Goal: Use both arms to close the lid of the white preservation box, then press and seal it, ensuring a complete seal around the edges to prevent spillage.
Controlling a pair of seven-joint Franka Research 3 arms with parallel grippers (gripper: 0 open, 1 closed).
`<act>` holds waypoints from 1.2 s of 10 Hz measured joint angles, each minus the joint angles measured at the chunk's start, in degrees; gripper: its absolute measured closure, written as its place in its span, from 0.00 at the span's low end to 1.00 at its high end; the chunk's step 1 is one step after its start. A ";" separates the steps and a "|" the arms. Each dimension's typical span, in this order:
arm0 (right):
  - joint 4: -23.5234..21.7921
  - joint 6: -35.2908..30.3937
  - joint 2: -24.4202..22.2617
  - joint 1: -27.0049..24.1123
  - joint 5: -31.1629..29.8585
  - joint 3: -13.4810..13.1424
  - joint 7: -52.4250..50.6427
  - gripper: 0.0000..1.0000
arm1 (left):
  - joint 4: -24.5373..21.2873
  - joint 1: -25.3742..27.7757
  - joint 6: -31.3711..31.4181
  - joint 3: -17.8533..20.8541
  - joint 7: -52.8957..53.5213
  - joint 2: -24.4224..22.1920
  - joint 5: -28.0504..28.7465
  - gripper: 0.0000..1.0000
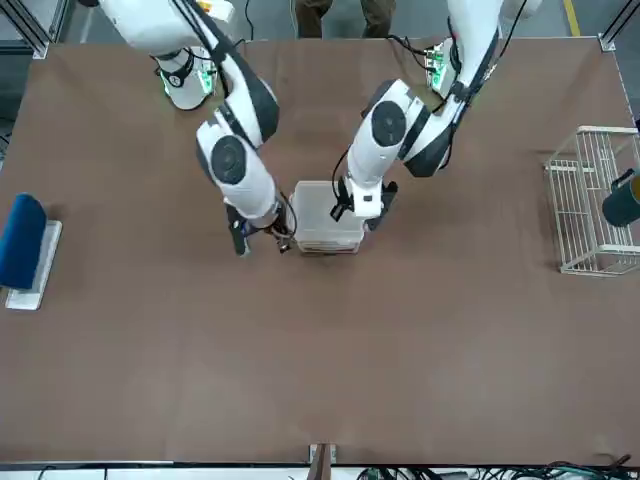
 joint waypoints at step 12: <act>-18.67 10.09 -2.57 -7.58 34.59 -0.12 -28.52 0.99 | 9.78 -6.16 1.69 0.04 -6.75 10.09 6.44 0.99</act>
